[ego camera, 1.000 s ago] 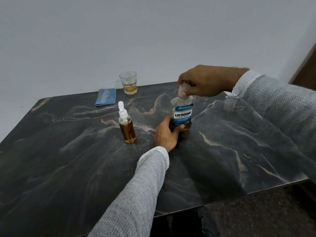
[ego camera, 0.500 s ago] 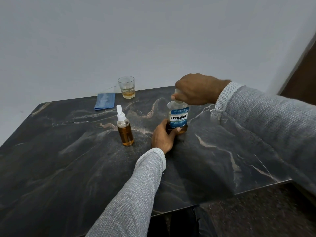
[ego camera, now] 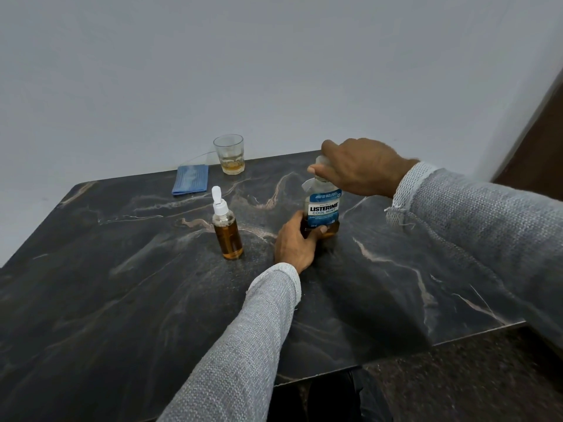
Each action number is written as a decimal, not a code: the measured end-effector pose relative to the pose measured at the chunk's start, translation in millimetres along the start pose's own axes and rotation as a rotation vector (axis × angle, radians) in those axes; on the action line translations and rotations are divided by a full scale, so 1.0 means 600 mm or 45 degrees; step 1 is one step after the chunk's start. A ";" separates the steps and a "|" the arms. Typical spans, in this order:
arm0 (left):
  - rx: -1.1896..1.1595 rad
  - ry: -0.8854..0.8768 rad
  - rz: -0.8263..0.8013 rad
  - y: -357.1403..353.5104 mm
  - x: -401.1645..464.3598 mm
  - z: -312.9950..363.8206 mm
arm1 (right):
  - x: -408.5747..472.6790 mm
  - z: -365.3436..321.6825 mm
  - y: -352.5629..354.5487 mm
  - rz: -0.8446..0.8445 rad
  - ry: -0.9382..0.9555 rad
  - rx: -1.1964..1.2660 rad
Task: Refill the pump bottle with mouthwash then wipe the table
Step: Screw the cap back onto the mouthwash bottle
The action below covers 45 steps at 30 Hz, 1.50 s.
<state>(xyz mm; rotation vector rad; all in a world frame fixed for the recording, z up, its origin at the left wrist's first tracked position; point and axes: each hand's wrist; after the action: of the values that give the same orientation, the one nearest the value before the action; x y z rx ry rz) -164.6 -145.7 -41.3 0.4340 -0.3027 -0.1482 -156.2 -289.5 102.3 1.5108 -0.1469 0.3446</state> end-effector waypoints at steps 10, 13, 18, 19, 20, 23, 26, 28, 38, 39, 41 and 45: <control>-0.012 -0.015 0.023 -0.001 0.000 -0.002 | 0.015 -0.003 0.018 -0.398 0.159 0.168; -0.026 -0.027 0.018 -0.001 0.000 -0.002 | 0.014 -0.008 0.010 -0.359 0.081 0.155; -0.060 -0.052 -0.008 0.001 -0.003 -0.004 | 0.001 -0.010 0.002 0.064 0.186 -0.099; -0.070 -0.056 -0.015 0.001 -0.003 -0.005 | 0.000 -0.015 0.000 0.131 0.234 -0.161; -0.082 -0.060 -0.018 0.001 -0.003 -0.005 | 0.000 -0.019 0.000 0.172 0.264 -0.207; -0.093 -0.054 -0.009 0.000 -0.003 -0.004 | 0.004 -0.033 0.001 0.207 0.206 -0.244; -0.056 -0.066 0.007 -0.003 -0.001 -0.007 | 0.004 -0.038 -0.001 0.199 0.092 -0.253; -0.032 -0.066 0.005 -0.005 0.000 -0.008 | 0.002 -0.039 -0.003 0.183 0.033 -0.248; -0.060 -0.090 -0.025 0.004 -0.002 -0.008 | 0.006 -0.035 -0.018 0.242 -0.093 -0.146; -0.067 -0.082 -0.023 0.004 -0.003 -0.008 | 0.003 -0.032 -0.021 0.242 -0.130 -0.073; -0.061 -0.083 -0.019 0.004 -0.003 -0.008 | -0.006 -0.023 -0.028 0.208 -0.187 0.083; -0.086 -0.085 -0.022 0.004 -0.003 -0.011 | -0.039 -0.002 -0.050 0.190 -0.226 0.539</control>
<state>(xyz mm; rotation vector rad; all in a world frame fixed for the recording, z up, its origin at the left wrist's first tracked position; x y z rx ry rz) -163.8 -140.7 -46.2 0.3652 -0.3585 -0.1900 -169.2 -292.2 66.4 1.9555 -0.3454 0.3762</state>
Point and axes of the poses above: each hand's wrist, its own x-axis towards the middle knuckle, its own y-axis out of the back of the hand, z = x × y, and after that the axes turned 10 degrees about -y, right-handed
